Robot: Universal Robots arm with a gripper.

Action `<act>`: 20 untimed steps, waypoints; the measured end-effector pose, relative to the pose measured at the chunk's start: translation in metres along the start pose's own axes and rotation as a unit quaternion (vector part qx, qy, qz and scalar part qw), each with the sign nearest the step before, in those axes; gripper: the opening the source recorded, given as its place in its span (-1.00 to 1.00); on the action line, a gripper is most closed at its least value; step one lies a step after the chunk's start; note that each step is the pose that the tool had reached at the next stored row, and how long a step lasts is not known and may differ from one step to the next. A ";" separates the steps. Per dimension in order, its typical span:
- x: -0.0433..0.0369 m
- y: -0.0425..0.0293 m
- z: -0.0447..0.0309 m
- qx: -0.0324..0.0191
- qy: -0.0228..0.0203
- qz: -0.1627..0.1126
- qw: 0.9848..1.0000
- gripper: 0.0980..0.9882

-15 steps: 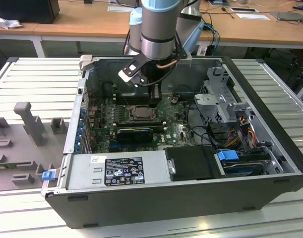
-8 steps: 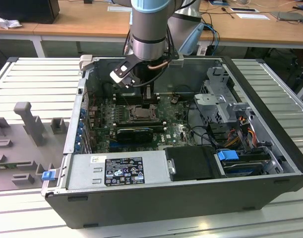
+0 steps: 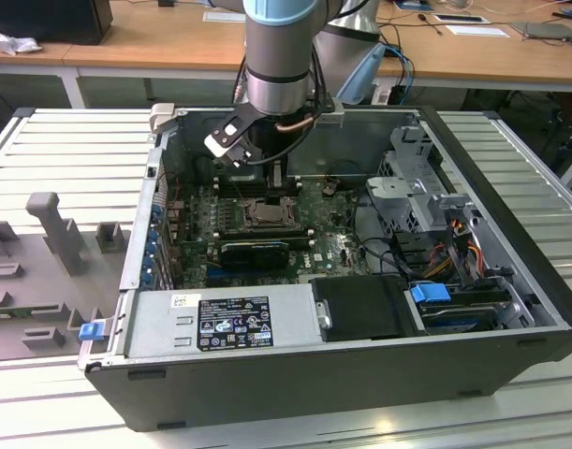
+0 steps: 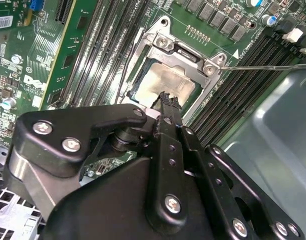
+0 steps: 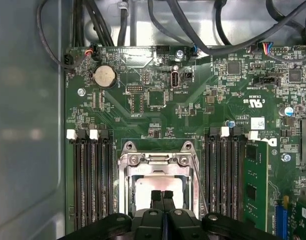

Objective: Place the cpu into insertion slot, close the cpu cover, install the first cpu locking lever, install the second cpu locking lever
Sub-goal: 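Close the cpu cover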

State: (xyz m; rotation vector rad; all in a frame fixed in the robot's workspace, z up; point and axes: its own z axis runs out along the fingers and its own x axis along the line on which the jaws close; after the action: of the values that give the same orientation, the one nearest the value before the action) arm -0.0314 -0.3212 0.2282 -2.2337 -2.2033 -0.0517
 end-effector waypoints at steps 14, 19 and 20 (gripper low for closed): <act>-0.0001 -0.0040 0.0008 0.000 0.005 0.000 1.000 -0.98; -0.0001 -0.0062 0.0008 0.000 0.006 0.000 1.000 -0.98; -0.0001 -0.0066 0.0008 0.000 0.006 0.000 1.000 -0.98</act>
State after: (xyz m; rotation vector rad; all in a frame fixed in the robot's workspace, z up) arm -0.0380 -0.3212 0.2272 -2.2281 -2.1973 -0.0641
